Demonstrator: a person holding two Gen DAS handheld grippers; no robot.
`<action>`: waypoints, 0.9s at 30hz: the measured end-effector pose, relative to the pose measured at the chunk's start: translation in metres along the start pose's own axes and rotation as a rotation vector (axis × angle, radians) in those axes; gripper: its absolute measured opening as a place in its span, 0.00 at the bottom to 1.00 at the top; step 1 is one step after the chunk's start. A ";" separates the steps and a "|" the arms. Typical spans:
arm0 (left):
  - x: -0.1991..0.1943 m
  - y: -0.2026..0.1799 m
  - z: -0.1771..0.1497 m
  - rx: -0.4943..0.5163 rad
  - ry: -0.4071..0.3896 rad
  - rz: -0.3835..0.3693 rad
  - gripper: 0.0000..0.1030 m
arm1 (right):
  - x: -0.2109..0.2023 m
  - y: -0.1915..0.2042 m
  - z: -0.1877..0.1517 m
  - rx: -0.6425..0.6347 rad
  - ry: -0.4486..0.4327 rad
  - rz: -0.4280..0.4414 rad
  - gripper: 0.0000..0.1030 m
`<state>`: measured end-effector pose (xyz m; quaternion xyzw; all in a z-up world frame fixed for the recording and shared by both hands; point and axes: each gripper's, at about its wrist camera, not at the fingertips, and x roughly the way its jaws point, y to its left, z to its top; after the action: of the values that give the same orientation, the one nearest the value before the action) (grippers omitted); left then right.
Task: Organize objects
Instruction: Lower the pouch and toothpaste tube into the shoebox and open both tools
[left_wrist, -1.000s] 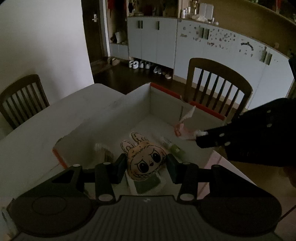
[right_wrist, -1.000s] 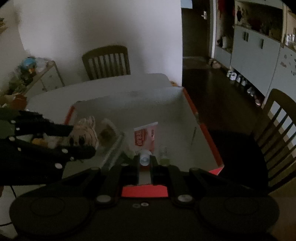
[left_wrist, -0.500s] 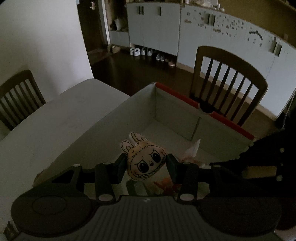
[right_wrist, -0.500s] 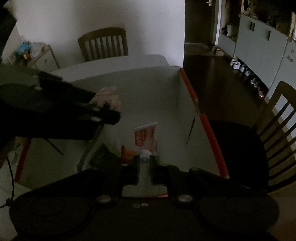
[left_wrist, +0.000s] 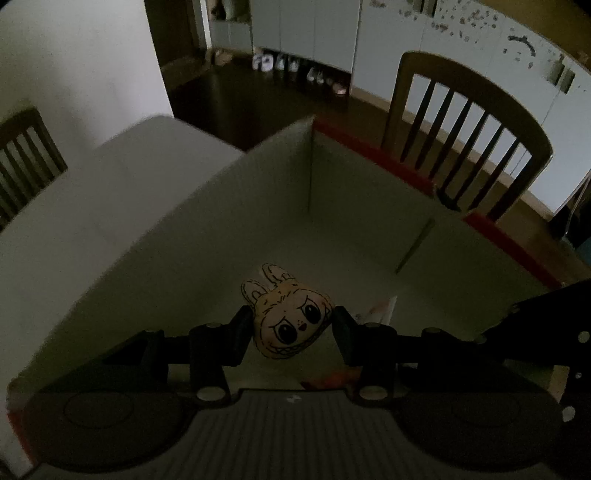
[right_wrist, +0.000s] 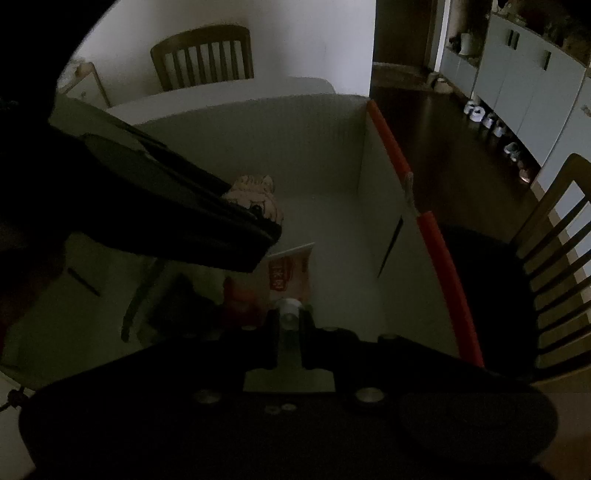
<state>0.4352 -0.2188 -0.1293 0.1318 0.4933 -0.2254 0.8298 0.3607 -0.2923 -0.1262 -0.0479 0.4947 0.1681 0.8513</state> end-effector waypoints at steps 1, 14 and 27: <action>0.004 0.001 0.000 -0.004 0.017 0.000 0.45 | 0.001 0.000 0.000 -0.001 0.004 0.001 0.09; 0.019 0.004 -0.007 -0.055 0.102 -0.006 0.64 | 0.001 -0.003 0.003 -0.023 0.023 0.026 0.23; -0.031 0.010 -0.033 -0.084 -0.015 0.016 0.67 | -0.032 -0.001 -0.007 -0.012 -0.041 0.054 0.46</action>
<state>0.4022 -0.1884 -0.1180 0.0991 0.4949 -0.1991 0.8400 0.3407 -0.3022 -0.1017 -0.0363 0.4773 0.1951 0.8560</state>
